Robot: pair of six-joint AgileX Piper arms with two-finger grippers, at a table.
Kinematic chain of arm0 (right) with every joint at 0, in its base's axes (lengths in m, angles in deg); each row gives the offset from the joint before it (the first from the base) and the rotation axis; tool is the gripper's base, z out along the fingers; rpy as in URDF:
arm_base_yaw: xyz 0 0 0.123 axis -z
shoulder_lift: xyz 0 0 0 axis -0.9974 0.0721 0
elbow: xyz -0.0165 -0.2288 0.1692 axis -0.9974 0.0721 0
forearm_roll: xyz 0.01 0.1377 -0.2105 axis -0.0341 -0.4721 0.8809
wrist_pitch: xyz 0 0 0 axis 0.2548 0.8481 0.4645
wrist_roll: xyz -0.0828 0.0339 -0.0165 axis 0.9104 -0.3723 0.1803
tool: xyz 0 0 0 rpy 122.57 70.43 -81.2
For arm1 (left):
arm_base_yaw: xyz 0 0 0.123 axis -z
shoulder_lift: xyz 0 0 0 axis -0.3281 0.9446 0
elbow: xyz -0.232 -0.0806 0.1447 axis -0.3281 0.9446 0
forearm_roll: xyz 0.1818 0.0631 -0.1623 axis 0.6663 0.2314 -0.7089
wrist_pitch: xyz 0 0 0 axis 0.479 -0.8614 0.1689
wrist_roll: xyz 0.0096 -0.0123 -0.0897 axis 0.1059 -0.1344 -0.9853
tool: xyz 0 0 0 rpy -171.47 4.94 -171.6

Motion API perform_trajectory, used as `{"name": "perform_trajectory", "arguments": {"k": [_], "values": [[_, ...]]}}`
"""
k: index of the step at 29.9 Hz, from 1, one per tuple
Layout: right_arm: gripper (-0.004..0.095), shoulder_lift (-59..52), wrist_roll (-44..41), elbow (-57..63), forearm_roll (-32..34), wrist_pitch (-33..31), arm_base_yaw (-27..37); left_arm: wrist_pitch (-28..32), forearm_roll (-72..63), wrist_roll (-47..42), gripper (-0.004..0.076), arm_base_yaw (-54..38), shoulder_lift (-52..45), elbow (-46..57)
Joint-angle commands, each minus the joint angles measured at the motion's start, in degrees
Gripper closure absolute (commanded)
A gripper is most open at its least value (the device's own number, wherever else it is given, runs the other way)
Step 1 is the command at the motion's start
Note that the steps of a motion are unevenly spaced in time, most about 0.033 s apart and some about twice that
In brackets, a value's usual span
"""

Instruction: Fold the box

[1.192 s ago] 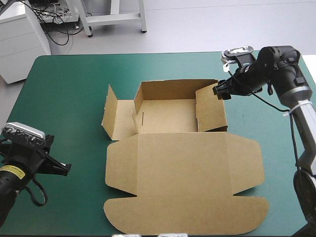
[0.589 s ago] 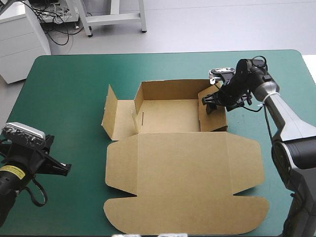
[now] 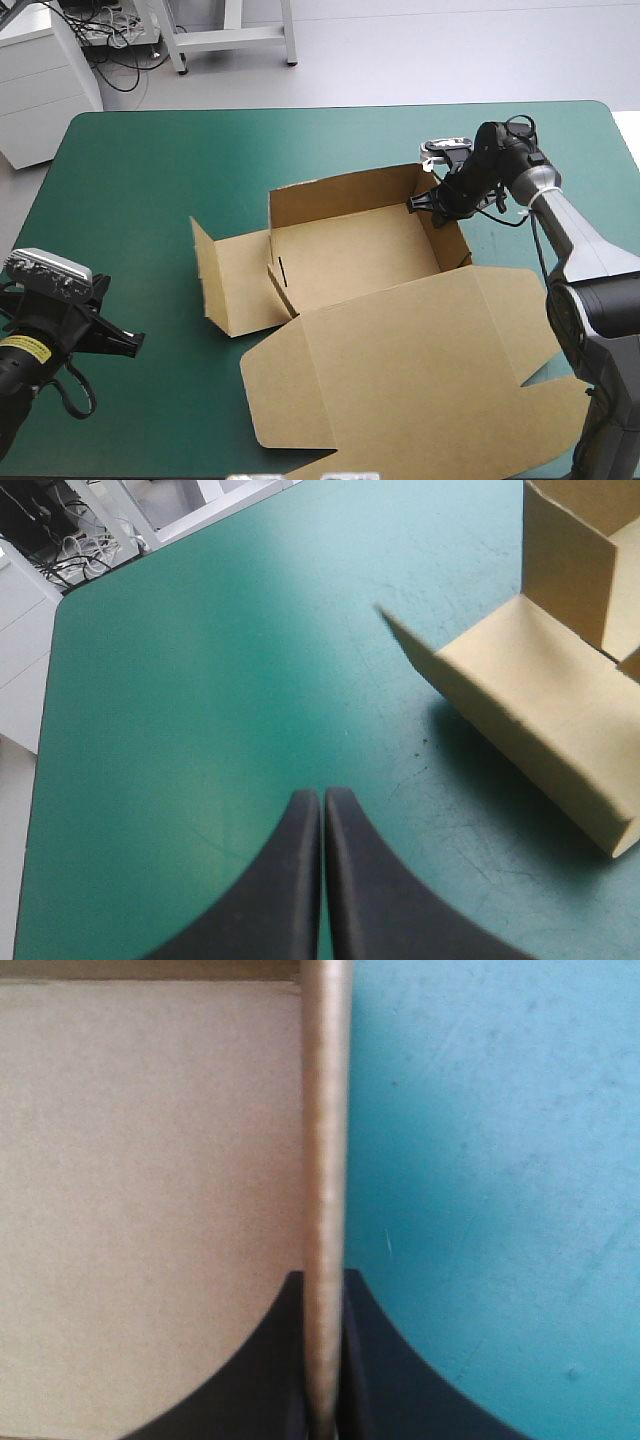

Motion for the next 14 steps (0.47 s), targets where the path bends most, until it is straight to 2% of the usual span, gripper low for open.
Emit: {"name": "perform_trajectory", "arguments": {"k": [1,5,11,14], "values": [[0.093,-3.09,0.38,-1.92,-0.28,-0.35,0.23,3.57,-0.32,-0.41,0.073,0.17,0.09,-1.58],[0.0931,-4.25,4.65,-4.36,-0.28,-6.02,1.01,3.09,-0.76,-2.44,0.073,0.17,0.09,-1.58],[0.0931,-9.93,8.11,-4.71,-1.08,-5.97,4.7,1.74,-0.76,-4.67,0.073,0.17,0.29,-1.58],[0.0932,-12.56,10.3,-4.71,-4.04,-5.97,7.52,0.92,-0.67,-5.89,0.073,0.17,1.53,-1.58]]}}
